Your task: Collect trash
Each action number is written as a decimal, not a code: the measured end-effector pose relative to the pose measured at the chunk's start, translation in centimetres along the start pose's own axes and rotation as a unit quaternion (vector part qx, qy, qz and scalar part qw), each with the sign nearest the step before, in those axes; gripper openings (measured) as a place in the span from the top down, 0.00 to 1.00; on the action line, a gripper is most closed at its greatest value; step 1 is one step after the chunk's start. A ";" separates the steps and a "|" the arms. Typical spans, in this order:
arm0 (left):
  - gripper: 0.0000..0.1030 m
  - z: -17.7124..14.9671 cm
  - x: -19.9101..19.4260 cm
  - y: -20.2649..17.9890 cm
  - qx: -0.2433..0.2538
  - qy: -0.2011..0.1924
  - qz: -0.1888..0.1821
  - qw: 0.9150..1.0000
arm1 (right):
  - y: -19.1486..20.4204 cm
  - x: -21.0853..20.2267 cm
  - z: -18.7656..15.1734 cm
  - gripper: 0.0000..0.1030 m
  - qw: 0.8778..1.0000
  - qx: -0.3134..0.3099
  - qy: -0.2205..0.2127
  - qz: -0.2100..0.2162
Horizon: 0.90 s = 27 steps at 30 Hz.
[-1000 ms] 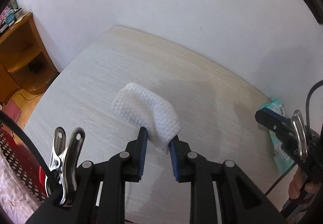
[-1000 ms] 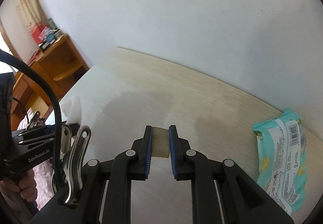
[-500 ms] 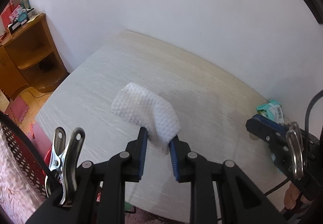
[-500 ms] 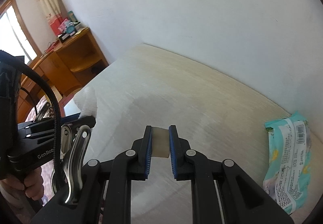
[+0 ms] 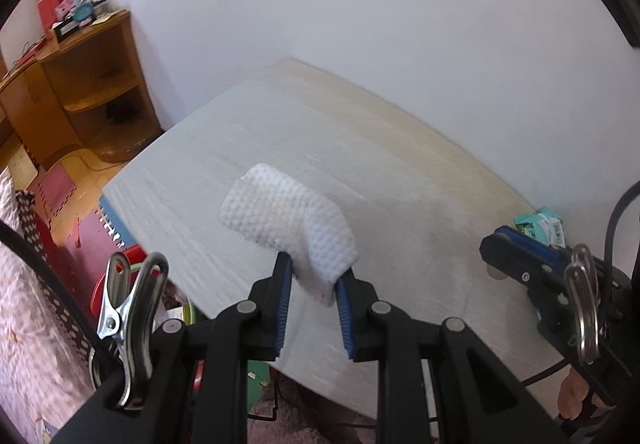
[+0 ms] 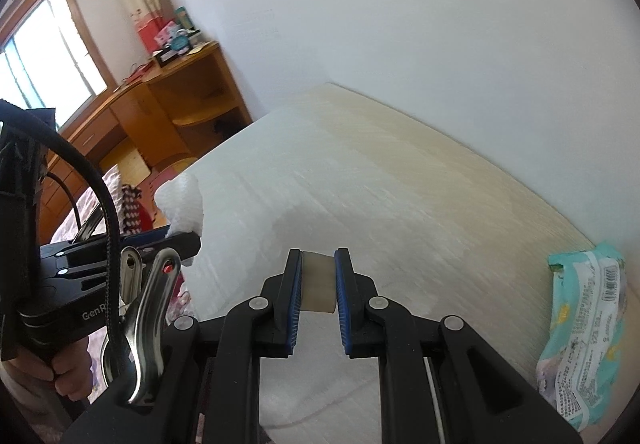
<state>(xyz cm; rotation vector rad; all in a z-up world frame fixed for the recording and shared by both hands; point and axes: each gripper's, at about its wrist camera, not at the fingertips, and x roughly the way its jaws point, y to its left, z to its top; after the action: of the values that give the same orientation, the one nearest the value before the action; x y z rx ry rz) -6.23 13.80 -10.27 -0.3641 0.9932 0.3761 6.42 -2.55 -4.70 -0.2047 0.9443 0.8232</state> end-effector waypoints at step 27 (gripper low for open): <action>0.79 1.6 -2.0 -0.4 -0.057 0.009 0.051 0.997 | 5.4 3.0 0.3 0.84 0.997 -0.046 0.013 0.054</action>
<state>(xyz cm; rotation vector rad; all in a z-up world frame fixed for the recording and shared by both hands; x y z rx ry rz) -5.83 13.91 -7.70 -0.4209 1.0125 0.5231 3.75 2.88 -5.88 -0.2456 0.9490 0.9666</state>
